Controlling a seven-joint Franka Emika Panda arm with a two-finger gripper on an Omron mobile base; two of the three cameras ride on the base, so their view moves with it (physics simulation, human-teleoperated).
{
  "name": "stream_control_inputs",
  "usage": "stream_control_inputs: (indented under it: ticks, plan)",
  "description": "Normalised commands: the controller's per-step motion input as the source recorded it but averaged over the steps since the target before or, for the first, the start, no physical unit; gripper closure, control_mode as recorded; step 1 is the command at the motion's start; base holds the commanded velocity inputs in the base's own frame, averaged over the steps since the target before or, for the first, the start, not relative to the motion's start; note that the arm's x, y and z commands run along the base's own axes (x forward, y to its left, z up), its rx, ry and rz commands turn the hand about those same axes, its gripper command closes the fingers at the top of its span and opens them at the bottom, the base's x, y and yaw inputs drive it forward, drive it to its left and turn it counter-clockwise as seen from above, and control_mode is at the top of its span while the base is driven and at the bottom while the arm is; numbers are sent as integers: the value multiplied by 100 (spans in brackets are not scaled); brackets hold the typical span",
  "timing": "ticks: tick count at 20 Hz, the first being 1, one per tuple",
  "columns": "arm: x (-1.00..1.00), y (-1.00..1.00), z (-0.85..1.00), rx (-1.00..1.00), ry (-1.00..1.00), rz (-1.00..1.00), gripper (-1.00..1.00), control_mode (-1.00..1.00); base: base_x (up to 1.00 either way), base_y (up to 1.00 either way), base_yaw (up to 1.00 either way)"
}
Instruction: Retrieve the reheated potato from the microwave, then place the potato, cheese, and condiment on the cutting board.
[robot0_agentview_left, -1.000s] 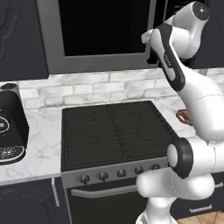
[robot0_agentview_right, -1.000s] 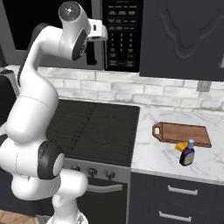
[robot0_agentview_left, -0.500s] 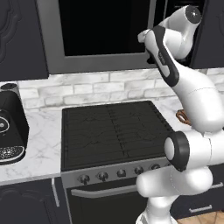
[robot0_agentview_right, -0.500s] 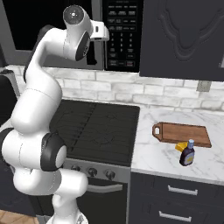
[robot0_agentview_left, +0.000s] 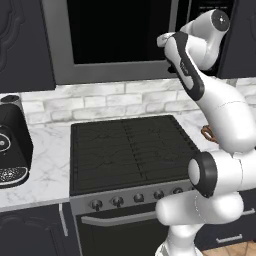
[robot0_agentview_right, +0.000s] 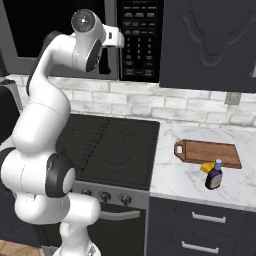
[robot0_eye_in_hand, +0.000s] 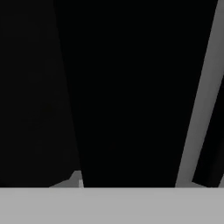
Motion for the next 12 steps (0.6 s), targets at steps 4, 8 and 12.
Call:
stream_control_inputs:
  ticks: [4,8,12]
  plan:
    - [18,29,-2,8,0,4,100,-100,0,0,0]
    - [-18,31,11,6,0,6,100,-100,0,0,0]
    - [-43,28,14,4,0,3,100,-100,0,0,0]
